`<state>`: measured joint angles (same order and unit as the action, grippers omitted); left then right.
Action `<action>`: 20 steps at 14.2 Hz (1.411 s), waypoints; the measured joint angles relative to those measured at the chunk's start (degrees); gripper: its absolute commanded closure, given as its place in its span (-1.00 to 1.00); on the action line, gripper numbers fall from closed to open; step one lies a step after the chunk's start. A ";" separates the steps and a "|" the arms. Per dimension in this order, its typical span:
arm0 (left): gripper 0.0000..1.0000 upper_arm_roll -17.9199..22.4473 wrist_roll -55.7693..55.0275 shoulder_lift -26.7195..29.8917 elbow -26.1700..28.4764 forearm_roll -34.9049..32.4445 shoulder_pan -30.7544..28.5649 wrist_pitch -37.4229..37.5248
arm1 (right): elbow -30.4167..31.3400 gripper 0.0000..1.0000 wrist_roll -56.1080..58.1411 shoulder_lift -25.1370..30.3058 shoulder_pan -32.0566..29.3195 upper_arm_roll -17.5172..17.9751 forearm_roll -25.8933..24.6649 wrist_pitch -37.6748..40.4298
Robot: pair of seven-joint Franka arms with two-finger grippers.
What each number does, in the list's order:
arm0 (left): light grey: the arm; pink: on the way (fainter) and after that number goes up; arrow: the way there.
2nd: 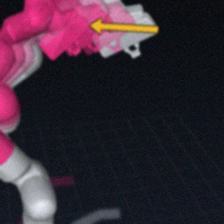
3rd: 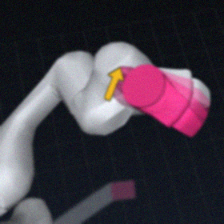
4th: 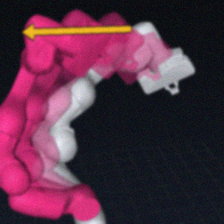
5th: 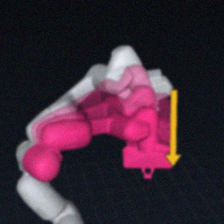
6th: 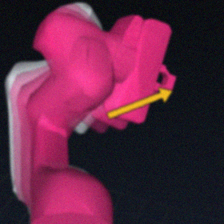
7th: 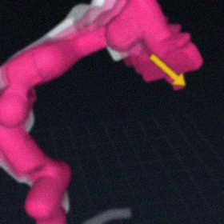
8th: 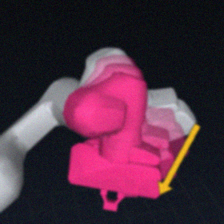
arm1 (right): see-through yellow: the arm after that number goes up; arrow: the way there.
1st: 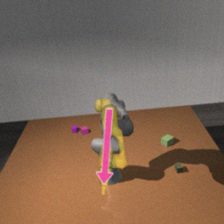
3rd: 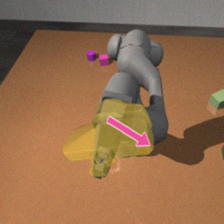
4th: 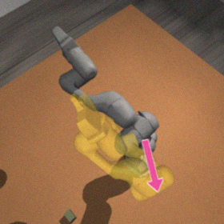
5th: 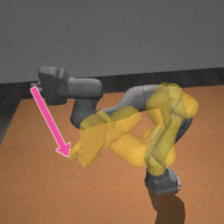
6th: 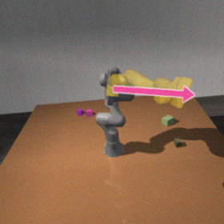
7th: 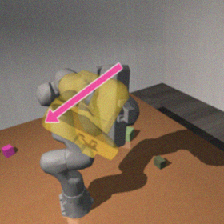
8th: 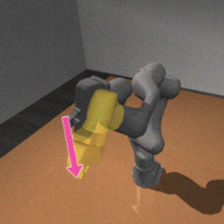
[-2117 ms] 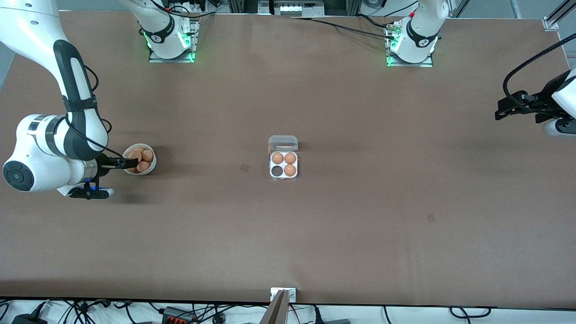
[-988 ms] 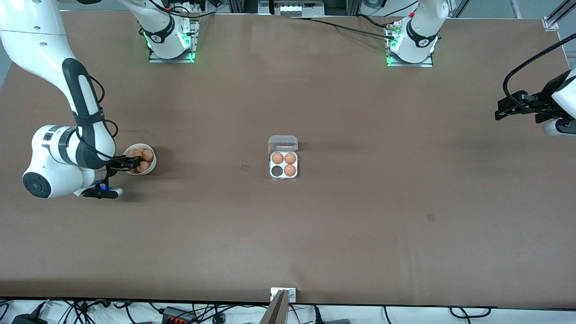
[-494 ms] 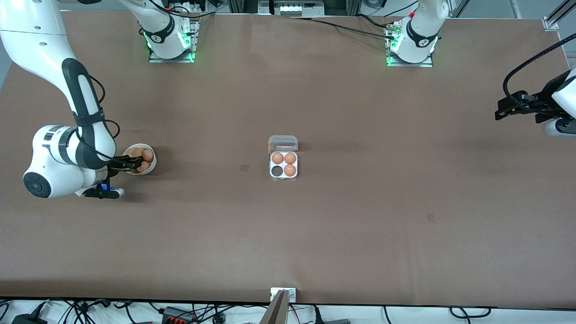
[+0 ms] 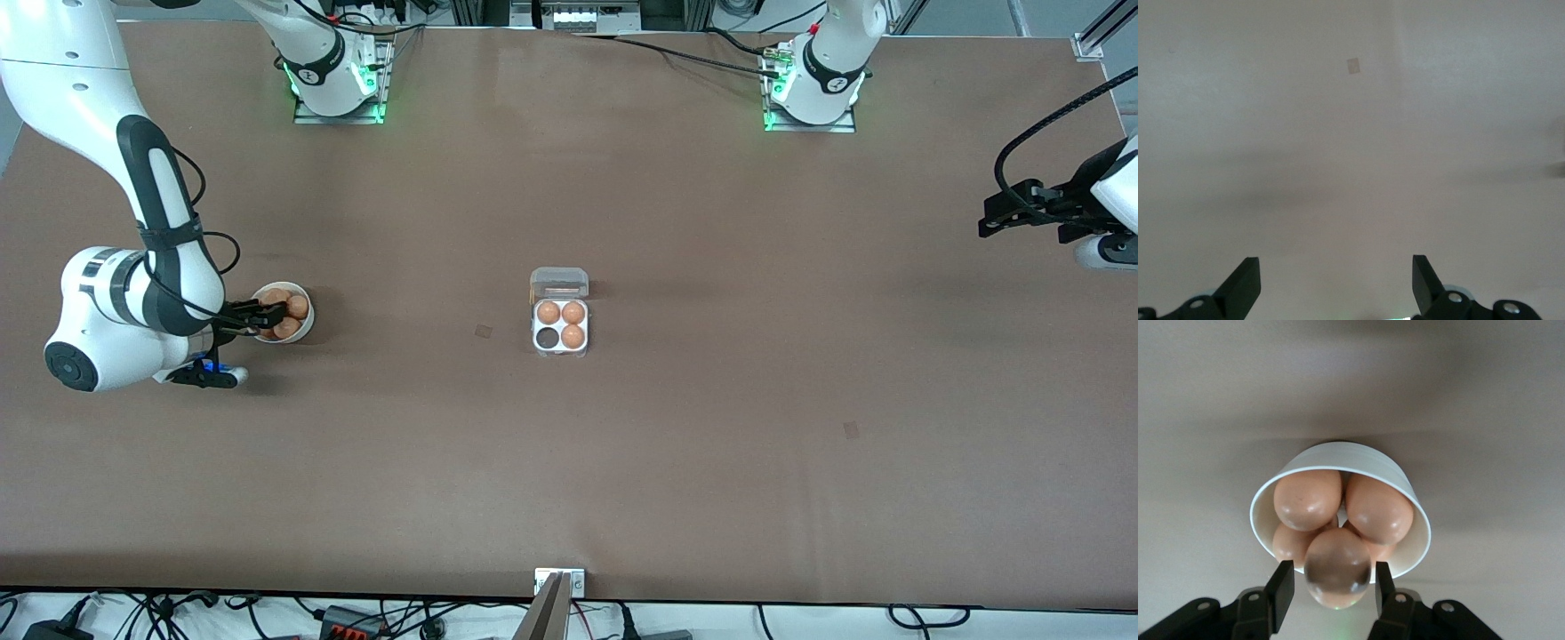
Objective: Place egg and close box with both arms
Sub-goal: 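Lower the right gripper into the bowl and grasp one egg, then carry the egg with the right gripper over the egg box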
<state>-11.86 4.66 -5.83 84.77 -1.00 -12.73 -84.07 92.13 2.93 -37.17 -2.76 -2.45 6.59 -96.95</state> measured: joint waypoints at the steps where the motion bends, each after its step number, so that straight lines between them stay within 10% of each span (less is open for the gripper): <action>1: -1.00 0.00 0.00 0.00 0.00 0.00 0.02 0.00 | 0.00 -0.14 0.00 0.00 -0.10 0.00 0.00 0.23; 8: -1.00 0.11 0.00 0.00 0.00 0.00 -0.01 0.00 | 0.03 -0.14 0.00 -0.59 -0.15 0.03 0.08 0.55; 13: -1.00 0.10 0.00 0.00 0.00 0.00 0.01 0.00 | 0.02 0.59 0.01 -0.97 -0.15 0.05 0.26 0.54; 20: -1.00 -0.08 0.00 0.00 0.00 0.00 0.14 0.00 | -6.15 0.76 8.94 0.11 -0.13 0.14 0.53 0.53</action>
<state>-11.94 4.66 -5.83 84.77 -1.00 -12.59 -84.07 85.98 11.87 -37.06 -2.89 -2.31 7.12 -96.42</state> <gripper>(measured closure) 0.000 0.529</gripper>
